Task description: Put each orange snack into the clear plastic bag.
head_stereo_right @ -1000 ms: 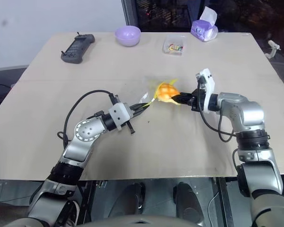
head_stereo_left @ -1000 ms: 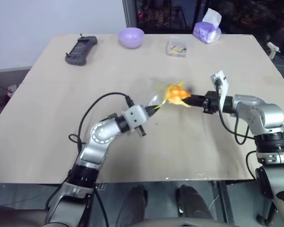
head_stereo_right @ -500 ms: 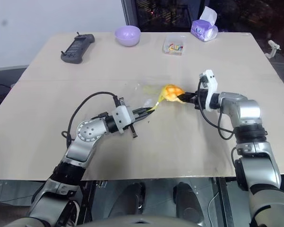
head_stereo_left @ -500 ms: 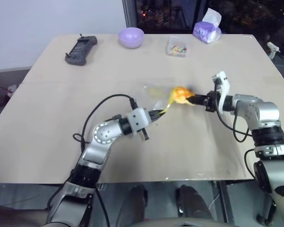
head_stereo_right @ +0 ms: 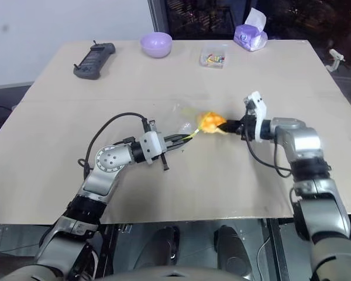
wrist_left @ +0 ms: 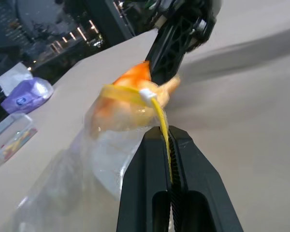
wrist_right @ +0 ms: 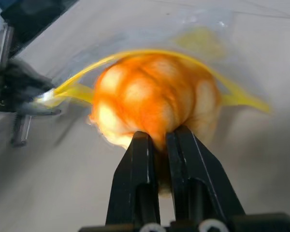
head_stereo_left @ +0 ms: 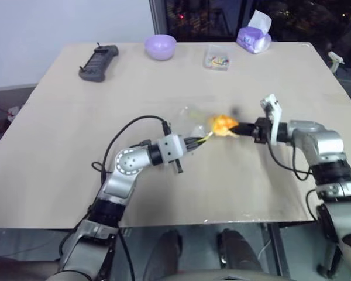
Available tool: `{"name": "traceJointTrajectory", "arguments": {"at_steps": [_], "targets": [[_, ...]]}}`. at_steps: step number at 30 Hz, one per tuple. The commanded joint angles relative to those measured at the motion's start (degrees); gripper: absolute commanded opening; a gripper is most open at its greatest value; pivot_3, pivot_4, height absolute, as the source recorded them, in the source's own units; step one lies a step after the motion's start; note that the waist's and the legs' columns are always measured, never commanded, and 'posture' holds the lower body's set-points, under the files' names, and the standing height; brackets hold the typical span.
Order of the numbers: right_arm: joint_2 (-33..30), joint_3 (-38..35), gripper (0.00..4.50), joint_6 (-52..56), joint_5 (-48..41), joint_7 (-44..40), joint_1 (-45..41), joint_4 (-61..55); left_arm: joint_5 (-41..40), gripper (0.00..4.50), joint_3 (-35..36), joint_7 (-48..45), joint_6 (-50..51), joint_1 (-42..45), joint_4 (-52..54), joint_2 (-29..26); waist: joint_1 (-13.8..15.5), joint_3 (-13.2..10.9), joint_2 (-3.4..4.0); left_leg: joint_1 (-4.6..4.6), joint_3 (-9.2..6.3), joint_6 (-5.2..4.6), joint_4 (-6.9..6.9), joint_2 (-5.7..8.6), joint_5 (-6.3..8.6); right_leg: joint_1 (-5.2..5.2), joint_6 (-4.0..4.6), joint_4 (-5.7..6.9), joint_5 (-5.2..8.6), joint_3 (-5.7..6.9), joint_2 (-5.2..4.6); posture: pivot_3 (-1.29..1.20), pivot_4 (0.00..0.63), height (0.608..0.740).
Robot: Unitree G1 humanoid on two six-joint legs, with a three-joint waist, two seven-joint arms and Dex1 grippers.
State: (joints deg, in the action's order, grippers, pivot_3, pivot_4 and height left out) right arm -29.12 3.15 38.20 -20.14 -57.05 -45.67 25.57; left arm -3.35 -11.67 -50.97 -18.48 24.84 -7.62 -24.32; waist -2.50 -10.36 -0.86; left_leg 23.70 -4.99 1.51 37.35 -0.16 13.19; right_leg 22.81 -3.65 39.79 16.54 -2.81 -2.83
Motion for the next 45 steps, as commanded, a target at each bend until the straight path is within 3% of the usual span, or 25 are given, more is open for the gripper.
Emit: {"name": "traceJointTrajectory", "arguments": {"at_steps": [1,4,7,10,13,15,18,21,24,27,29,32,35,38,42,45], "targets": [[0.04,-2.31,0.04,0.6,-2.71,-2.19,-0.51,-2.68,-1.29,0.0,0.16,-0.59,-1.91,0.72,0.37,0.17,0.11,-0.01,0.02,0.02,-0.05,0.0,0.0,-0.02,0.0,0.0,0.0,-0.01,0.0,0.04,0.02,0.0,0.15,0.74],[1.5,-3.27,0.04,0.25,-0.65,3.7,-2.33,1.52,-1.45,0.0,0.03,-0.78,-2.08,0.7,0.26,0.32,0.1,-0.01,0.02,0.06,-0.07,0.0,-0.02,-0.02,0.0,0.0,0.01,-0.06,0.0,0.08,0.02,0.0,0.15,0.74],[0.42,-1.5,0.04,1.38,-4.57,-4.59,1.43,-6.84,-1.41,0.0,-0.05,-0.84,-2.14,0.68,0.2,0.53,0.18,-0.01,0.02,0.06,-0.02,0.0,-0.01,0.0,0.0,0.0,0.0,-0.07,0.0,0.02,0.0,0.0,0.15,0.74],[2.06,-2.75,0.04,2.74,-3.18,0.58,0.15,-4.53,-1.51,0.0,-0.05,-0.88,-2.11,0.7,0.24,0.7,0.08,-0.01,0.02,0.09,-0.1,0.0,-0.03,-0.01,0.0,0.0,0.01,-0.09,0.01,0.1,0.0,0.0,0.15,0.74],[1.41,-1.2,0.04,2.3,-4.58,-3.83,2.5,-9.28,-1.58,0.0,-0.16,-0.92,-2.11,0.63,0.31,1.03,0.1,-0.01,0.02,0.04,-0.03,0.0,-0.01,0.0,0.0,0.0,0.0,-0.03,0.0,0.04,0.0,0.0,0.15,0.74],[3.46,-2.64,0.04,1.7,-1.31,4.12,-0.22,-3.46,-1.61,0.0,-0.23,-0.93,-2.14,0.68,0.2,1.25,-0.02,-0.01,0.03,0.04,-0.09,0.0,-0.01,-0.02,0.0,0.0,0.01,-0.03,0.0,0.09,0.02,0.0,0.15,0.74],[1.6,-0.63,0.04,1.98,-5.12,-5.6,3.5,-11.04,-1.54,0.0,-0.42,-0.91,-2.13,0.63,0.27,1.49,0.12,-0.02,0.04,0.02,-0.04,0.0,-0.01,-0.01,0.0,0.01,0.0,0.01,0.0,0.04,0.02,0.0,0.15,0.74],[4.15,-2.29,0.04,-3.3,1.16,6.04,0.07,-2.39,-1.52,0.0,-0.48,-0.93,-2.24,0.75,0.06,1.58,-0.03,-0.02,0.04,0.07,-0.09,0.0,-0.01,-0.01,0.0,0.0,0.0,-0.06,0.0,0.09,0.01,0.0,0.15,0.74],[3.59,-2.33,0.04,-0.36,-3.5,-0.94,2.08,-7.23,-1.38,0.0,-0.61,-0.94,-2.26,0.9,-0.07,1.72,0.12,-0.02,0.04,0.02,-0.03,0.0,0.0,-0.01,0.0,0.0,0.0,-0.02,0.0,0.03,0.01,0.0,0.15,0.74],[5.53,-4.84,0.04,0.3,-1.74,6.86,-0.53,-1.95,-1.33,0.0,-0.73,-0.83,-2.24,0.86,-0.03,1.83,0.11,-0.02,0.04,0.06,-0.1,0.0,-0.01,-0.02,0.0,0.0,0.0,-0.04,0.0,0.1,0.02,0.0,0.15,0.74],[4.49,-3.56,0.04,1.28,-5.02,0.75,2.43,-8.34,-1.26,0.0,-0.82,-0.85,-2.26,0.79,0.01,1.85,0.1,-0.02,0.04,0.05,-0.04,0.0,-0.01,-0.01,0.0,0.0,0.0,-0.04,0.0,0.04,0.01,0.0,0.15,0.74],[6.19,-5.15,0.04,1.69,-3.26,7.4,0.46,-3.99,-1.26,0.0,-0.89,-0.83,-2.26,0.77,-0.1,1.93,-0.03,-0.02,0.04,0.05,-0.07,0.0,-0.01,-0.01,0.0,0.0,0.0,-0.04,0.0,0.07,0.01,0.0,0.15,0.74],[4.84,-4.47,0.04,4.54,-8.82,-0.7,3.6,-11.37,-1.11,0.0,-1.05,-0.78,-2.28,0.73,-0.09,2.07,0.23,-0.03,0.06,0.03,-0.06,0.0,-0.01,-0.01,0.0,0.0,0.0,-0.01,0.0,0.06,0.02,0.0,0.15,0.74],[6.07,-4.84,0.04,2.53,-6.02,4.71,2.59,-8.9,-1.18,0.0,-1.1,-0.74,-2.22,0.72,-0.07,2.18,0.0,-0.02,0.06,0.09,-0.1,0.0,-0.01,-0.01,0.0,0.0,0.01,-0.06,0.01,0.1,0.01,0.0,0.15,0.74],[2.31,-2.76,0.04,6.14,-15.55,-9.89,9.09,-23.34,-1.04,0.0,-1.21,-0.61,-2.18,0.62,0.11,2.14,0.36,-0.03,0.07,0.08,-0.13,0.0,-0.02,0.0,0.0,0.0,0.0,-0.06,0.01,0.14,0.01,0.0,0.15,0.74],[5.64,-4.55,0.04,2.68,-6.64,6.03,3.92,-10.2,-1.1,0.0,-1.12,-0.5,-2.25,0.89,-0.31,2.0,-0.32,-0.02,0.06,0.06,-0.07,-0.01,0.0,-0.02,0.0,-0.01,0.0,-0.07,0.0,0.07,0.02,0.0,0.15,0.74]]}}
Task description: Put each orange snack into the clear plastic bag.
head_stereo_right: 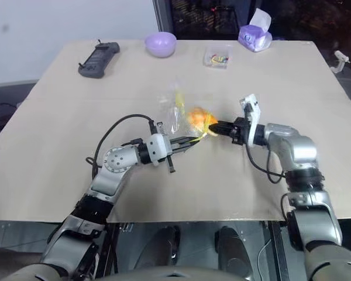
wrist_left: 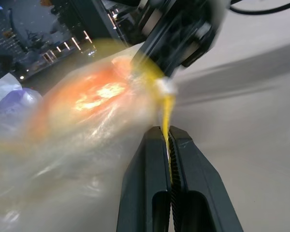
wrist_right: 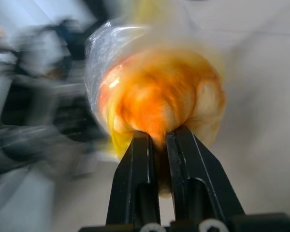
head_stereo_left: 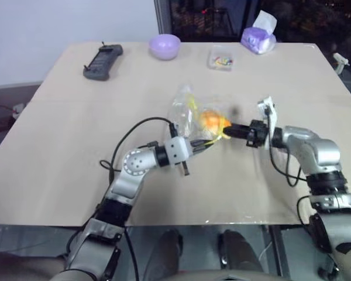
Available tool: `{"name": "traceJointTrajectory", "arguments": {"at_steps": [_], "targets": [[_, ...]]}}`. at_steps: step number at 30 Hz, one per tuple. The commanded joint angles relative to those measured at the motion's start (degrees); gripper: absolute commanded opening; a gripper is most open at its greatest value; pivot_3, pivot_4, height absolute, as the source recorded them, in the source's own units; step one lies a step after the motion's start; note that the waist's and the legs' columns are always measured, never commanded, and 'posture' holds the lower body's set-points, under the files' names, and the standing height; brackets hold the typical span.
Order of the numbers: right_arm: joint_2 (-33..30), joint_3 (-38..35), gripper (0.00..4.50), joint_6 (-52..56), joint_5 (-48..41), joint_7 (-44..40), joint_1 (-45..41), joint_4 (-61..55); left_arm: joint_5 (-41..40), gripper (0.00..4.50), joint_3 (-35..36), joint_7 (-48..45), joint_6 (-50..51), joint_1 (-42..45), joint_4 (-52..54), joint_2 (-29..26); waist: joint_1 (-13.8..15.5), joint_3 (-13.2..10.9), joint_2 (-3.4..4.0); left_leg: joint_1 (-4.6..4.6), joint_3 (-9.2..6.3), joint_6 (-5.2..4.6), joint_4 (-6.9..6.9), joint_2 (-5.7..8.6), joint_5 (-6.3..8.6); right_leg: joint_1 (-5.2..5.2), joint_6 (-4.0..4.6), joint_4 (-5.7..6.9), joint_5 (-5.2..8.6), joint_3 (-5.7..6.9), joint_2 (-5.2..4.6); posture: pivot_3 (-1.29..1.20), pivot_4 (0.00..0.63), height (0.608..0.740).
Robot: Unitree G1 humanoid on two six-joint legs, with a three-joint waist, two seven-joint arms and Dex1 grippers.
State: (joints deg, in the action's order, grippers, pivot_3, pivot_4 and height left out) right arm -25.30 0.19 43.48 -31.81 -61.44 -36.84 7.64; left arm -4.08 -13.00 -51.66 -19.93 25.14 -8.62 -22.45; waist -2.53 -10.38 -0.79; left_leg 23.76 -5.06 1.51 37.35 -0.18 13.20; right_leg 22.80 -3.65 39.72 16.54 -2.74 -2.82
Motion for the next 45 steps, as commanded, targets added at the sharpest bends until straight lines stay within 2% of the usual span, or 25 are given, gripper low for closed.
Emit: {"name": "traceJointTrajectory", "arguments": {"at_steps": [1,5,9,18,32,38,45], "targets": [[2.17,-1.72,0.04,-3.51,6.88,13.04,-5.88,10.64,-0.37,0.0,0.21,0.2,-0.83,0.64,0.6,0.11,-0.45,0.01,-0.01,-0.08,0.1,0.0,0.01,0.0,0.0,0.0,0.0,0.07,-0.01,-0.12,0.0,0.0,0.15,0.74],[2.09,-1.23,0.04,-6.46,7.6,11.39,-6.05,11.49,-0.25,0.0,0.09,0.44,-0.81,0.88,0.35,0.18,0.22,-0.01,0.03,-0.1,-0.06,0.0,0.0,-0.02,-0.01,-0.05,0.01,0.11,0.0,0.05,0.06,0.0,0.15,0.74],[2.94,-1.69,0.04,-11.38,12.44,17.78,-7.73,17.47,-0.16,0.0,0.05,0.66,-0.92,1.11,0.05,0.23,0.12,-0.02,0.03,0.0,0.04,0.0,-0.01,0.01,-0.01,0.0,0.01,-0.02,0.0,-0.05,0.01,0.0,0.15,0.74],[1.97,-1.53,0.04,-11.48,11.04,12.81,-5.28,14.23,0.9,0.0,2.58,4.88,-1.29,4.89,-5.69,0.53,0.11,-0.02,0.03,-0.03,0.02,0.0,-0.01,0.0,-0.01,0.01,0.01,0.04,0.0,-0.03,0.02,0.0,0.15,0.74],[-3.87,-4.06,0.04,-11.57,10.79,10.33,-3.07,13.48,0.56,0.0,0.33,-7.49,-14.43,12.33,-27.16,0.82,0.12,-0.02,0.03,-0.02,0.04,0.0,-0.01,0.01,-0.01,0.01,0.01,0.02,0.0,-0.02,0.01,0.0,0.15,0.74],[-10.57,-8.09,0.04,-11.63,9.63,7.8,1.31,13.2,-1.06,0.0,0.72,-13.87,-21.66,15.31,-31.74,0.86,0.45,-0.02,0.03,0.0,0.05,-0.01,-0.01,0.02,-0.01,0.01,0.0,0.01,0.0,-0.04,0.01,0.0,0.15,0.74],[-13.27,-11.21,0.04,-8.89,6.34,6.68,5.88,8.53,1.76,0.0,1.97,-10.89,-34.84,20.25,-38.76,0.4,-0.11,-0.02,0.03,-0.02,0.05,-0.01,-0.01,0.0,-0.01,0.0,0.0,0.01,0.0,-0.04,0.02,0.0,0.15,0.74]]}}
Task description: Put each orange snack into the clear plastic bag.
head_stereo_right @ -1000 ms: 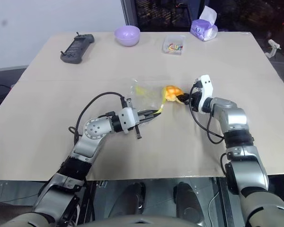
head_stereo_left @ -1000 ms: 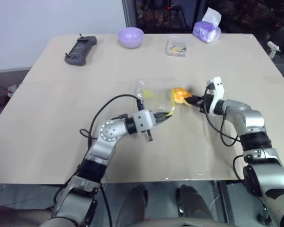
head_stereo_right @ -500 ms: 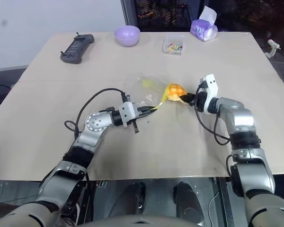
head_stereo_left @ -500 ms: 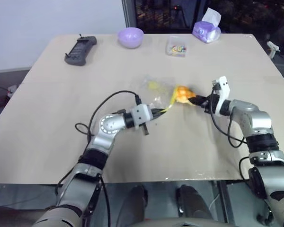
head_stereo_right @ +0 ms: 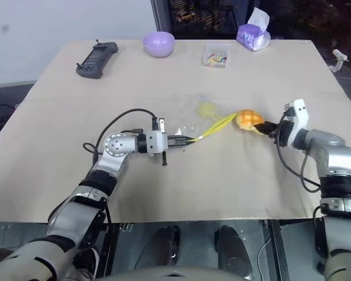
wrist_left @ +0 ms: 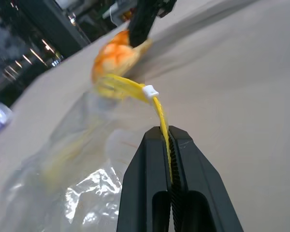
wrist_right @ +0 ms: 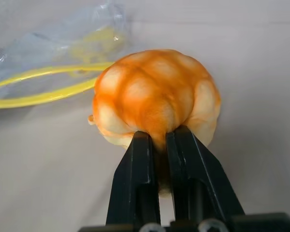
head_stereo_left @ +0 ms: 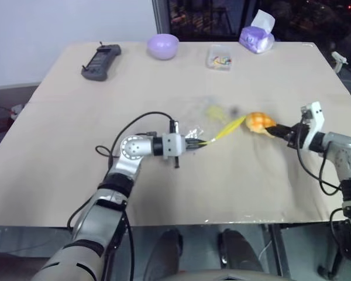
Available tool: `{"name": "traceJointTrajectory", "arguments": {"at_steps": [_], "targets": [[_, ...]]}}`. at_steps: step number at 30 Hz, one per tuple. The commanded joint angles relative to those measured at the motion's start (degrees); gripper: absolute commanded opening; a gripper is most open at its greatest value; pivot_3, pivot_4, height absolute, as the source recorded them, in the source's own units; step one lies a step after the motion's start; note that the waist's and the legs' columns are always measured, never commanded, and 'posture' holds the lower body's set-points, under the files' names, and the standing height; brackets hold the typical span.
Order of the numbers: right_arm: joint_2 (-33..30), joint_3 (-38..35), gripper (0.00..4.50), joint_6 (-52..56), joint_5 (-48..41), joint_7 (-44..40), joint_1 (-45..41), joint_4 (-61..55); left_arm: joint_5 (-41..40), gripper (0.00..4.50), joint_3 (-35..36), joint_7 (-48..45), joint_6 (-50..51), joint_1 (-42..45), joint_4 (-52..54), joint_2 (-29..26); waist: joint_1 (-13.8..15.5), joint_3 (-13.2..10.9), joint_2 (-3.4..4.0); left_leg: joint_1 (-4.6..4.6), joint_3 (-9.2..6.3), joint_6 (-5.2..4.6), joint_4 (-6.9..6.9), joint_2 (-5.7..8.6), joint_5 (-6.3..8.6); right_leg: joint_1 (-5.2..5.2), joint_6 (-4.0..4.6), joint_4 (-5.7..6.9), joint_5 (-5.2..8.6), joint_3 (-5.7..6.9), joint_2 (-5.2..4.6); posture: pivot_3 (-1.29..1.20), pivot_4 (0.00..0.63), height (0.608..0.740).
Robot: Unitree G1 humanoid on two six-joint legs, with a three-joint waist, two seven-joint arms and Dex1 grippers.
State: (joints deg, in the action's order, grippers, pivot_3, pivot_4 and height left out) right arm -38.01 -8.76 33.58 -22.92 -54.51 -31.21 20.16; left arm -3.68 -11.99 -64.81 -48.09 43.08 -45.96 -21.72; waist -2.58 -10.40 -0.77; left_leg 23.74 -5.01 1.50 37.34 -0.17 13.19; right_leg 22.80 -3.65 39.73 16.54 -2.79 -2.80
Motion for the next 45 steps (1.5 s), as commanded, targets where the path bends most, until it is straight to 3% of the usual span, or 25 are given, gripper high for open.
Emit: {"name": "traceJointTrajectory", "arguments": {"at_steps": [1,6,14,24,31,40,45], "targets": [[-0.44,-2.76,0.04,1.67,-3.17,0.03,0.59,-4.76,2.27,0.0,1.09,3.63,-8.61,2.94,-2.28,-0.33,-0.05,0.0,0.0,-0.01,0.01,0.0,0.0,0.0,0.0,0.0,0.0,0.02,0.0,-0.02,0.01,0.0,0.15,0.74],[0.8,-4.03,0.04,4.54,-7.25,0.04,2.95,-10.09,15.81,0.0,1.35,18.13,-20.61,6.73,-6.86,-2.2,0.19,0.0,-0.01,0.0,0.01,0.0,0.01,0.01,0.0,0.0,-0.01,0.02,0.0,-0.03,0.0,0.0,0.15,0.74],[-0.33,-5.33,0.04,5.81,-9.99,0.13,4.68,-11.99,34.7,0.0,0.64,41.71,-25.82,8.1,-8.16,-6.74,0.29,0.0,0.0,0.02,-0.01,0.0,0.01,0.04,0.0,0.0,-0.01,0.02,0.0,0.0,-0.02,0.0,0.15,0.74],[-3.3,-7.63,0.04,4.11,-10.06,-0.84,4.74,-7.16,44.67,0.0,-2.81,59.65,-20.68,9.27,-9.78,-10.03,0.38,0.0,0.0,0.03,-0.02,0.0,0.01,0.04,0.0,0.0,-0.01,0.03,0.0,0.02,-0.02,0.0,0.15,0.74],[-4.05,-6.41,0.04,7.95,-15.86,-6.44,9.9,-19.01,46.82,0.0,-6.23,66.82,-19.12,10.92,-12.17,-9.19,0.31,0.0,0.0,0.04,-0.03,0.0,-0.01,0.04,0.0,0.0,-0.02,0.02,0.0,0.04,-0.02,0.0,0.15,0.74],[3.05,1.11,0.04,11.7,-13.52,4.0,4.71,-23.99,46.91,0.0,-9.84,70.74,-21.08,11.83,-14.13,-8.43,0.21,0.01,-0.03,0.03,-0.06,0.0,0.02,0.03,0.0,0.01,-0.02,0.09,0.0,0.06,-0.01,0.0,0.15,0.74],[4.13,2.53,0.04,12.04,-13.12,5.09,2.77,-23.63,47.41,0.0,-11.3,72.13,-21.8,11.95,-13.49,-8.36,0.6,0.01,-0.03,0.09,-0.09,0.0,0.02,0.08,0.0,0.01,-0.02,0.02,0.0,0.12,-0.07,0.0,0.15,0.74]]}}
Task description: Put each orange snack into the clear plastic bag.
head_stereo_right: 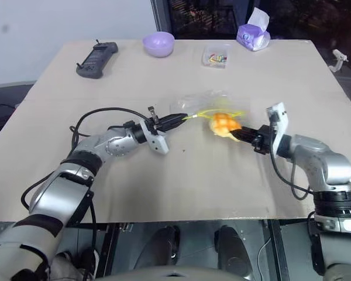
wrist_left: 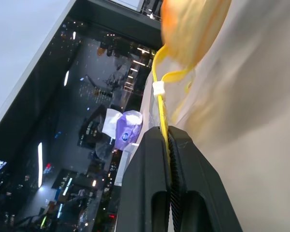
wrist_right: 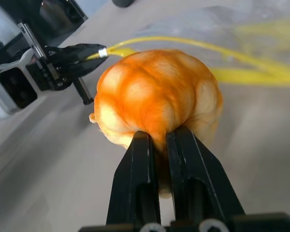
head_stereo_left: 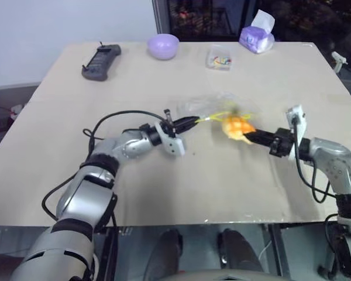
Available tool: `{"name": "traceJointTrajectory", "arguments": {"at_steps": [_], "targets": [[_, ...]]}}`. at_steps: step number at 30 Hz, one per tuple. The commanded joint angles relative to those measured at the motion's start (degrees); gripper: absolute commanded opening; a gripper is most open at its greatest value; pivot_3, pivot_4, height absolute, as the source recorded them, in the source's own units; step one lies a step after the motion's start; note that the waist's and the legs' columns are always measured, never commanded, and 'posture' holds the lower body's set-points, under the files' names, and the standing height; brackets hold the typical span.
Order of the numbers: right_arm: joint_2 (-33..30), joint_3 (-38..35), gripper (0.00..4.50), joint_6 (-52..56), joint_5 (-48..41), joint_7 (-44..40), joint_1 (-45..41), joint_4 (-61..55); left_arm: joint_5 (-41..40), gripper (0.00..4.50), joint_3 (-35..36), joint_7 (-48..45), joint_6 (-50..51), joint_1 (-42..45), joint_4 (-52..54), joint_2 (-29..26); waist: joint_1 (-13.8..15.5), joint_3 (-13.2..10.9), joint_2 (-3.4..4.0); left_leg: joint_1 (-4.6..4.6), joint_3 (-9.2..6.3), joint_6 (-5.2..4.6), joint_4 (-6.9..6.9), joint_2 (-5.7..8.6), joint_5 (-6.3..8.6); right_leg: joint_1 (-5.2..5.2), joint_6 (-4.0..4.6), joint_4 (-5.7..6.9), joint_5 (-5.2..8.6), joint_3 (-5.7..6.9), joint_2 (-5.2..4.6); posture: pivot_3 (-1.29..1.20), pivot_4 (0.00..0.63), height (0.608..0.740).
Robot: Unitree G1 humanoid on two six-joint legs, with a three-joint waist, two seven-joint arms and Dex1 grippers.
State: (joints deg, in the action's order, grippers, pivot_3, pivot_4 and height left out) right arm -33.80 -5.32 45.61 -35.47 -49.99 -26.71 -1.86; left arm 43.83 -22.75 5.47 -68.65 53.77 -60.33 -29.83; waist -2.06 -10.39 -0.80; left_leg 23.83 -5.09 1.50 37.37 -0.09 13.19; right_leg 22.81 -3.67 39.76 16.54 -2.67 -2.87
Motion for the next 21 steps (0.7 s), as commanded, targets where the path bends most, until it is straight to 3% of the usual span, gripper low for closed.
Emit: {"name": "traceJointTrajectory", "arguments": {"at_steps": [1,11,14,18,21], "targets": [[-0.07,-1.0,0.04,0.09,-0.68,0.6,-1.93,-1.47,0.01,0.0,-0.8,2.07,-1.36,1.25,0.97,-0.31,0.12,0.0,0.0,0.0,0.0,0.0,0.0,0.0,0.0,0.0,0.0,0.0,0.0,0.0,0.0,0.0,0.15,0.74],[-0.03,-1.31,0.04,0.44,0.21,1.62,-2.99,1.47,0.74,0.0,-2.55,3.37,-2.76,1.05,1.55,-0.34,-0.11,0.0,0.0,-0.01,0.0,0.0,0.0,0.0,0.0,0.0,0.0,0.02,0.0,0.0,0.0,0.0,0.15,0.74],[1.15,-1.38,0.04,-1.04,3.28,5.66,-4.45,5.21,0.67,0.0,-2.88,3.39,-2.96,1.19,1.37,-0.19,-0.3,0.0,0.0,-0.01,-0.01,0.0,0.0,-0.01,0.0,0.0,0.0,0.02,0.0,0.0,0.01,0.0,0.15,0.74],[1.1,-1.09,0.04,-0.93,0.75,1.41,-2.85,1.75,0.49,0.0,-3.12,3.12,-3.32,1.21,1.26,-0.13,-0.25,0.0,0.0,-0.01,-0.01,0.0,0.01,0.0,0.0,0.01,0.0,0.04,0.0,0.01,0.0,0.0,0.15,0.74],[2.4,-1.89,0.04,-1.78,3.94,6.75,-4.47,6.36,0.46,0.0,-3.27,3.12,-3.44,1.24,1.18,-0.22,-0.26,0.01,0.0,0.0,-0.01,0.0,0.0,0.0,0.0,0.0,0.0,0.03,0.0,0.01,0.0,0.0,0.15,0.74]]}}
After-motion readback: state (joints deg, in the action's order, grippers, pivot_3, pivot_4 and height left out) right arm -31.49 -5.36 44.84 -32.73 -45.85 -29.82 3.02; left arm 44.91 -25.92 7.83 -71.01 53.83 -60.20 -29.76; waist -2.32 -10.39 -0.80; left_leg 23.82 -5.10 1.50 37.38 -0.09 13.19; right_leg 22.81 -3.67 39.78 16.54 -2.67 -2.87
